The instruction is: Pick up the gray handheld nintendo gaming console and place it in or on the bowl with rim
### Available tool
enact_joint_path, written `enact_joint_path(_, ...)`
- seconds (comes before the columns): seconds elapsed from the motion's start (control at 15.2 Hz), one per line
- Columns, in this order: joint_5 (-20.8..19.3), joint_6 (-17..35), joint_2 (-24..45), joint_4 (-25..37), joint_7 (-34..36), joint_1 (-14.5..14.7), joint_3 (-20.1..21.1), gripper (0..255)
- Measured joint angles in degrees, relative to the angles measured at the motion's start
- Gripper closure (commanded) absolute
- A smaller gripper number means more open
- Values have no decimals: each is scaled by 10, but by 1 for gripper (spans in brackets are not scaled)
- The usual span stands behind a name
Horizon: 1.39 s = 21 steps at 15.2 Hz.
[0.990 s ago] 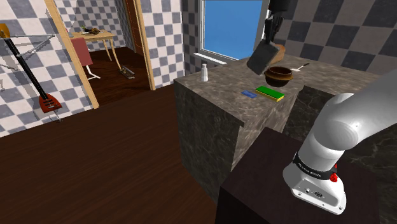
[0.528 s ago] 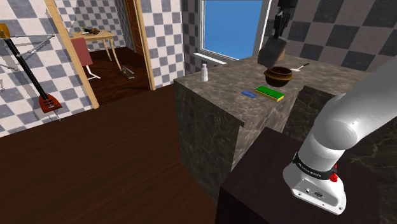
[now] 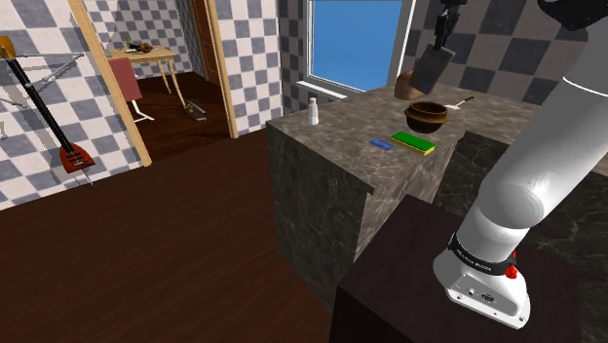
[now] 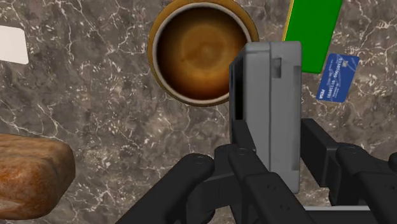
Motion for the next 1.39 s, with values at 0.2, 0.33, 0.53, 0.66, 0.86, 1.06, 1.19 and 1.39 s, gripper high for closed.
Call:
enact_joint_path(0.2,52,-15,78,72,-62,-25,-42,255)
enact_joint_path(0.33,59,-7,88,72,-72,-29,-46,255)
enact_joint_path(0.53,54,18,81,42,-73,-28,-46,255)
enact_joint_path(0.66,49,35,73,20,-69,-26,-44,255)
enact_joint_path(0.86,39,59,60,-14,-62,-22,-40,255)
enact_joint_path(1.06,34,85,53,-45,-59,-21,-38,255)
enact_joint_path(1.19,30,101,47,-64,-57,-20,-37,255)
enact_joint_path(1.39,26,125,42,-92,-54,-19,-35,255)
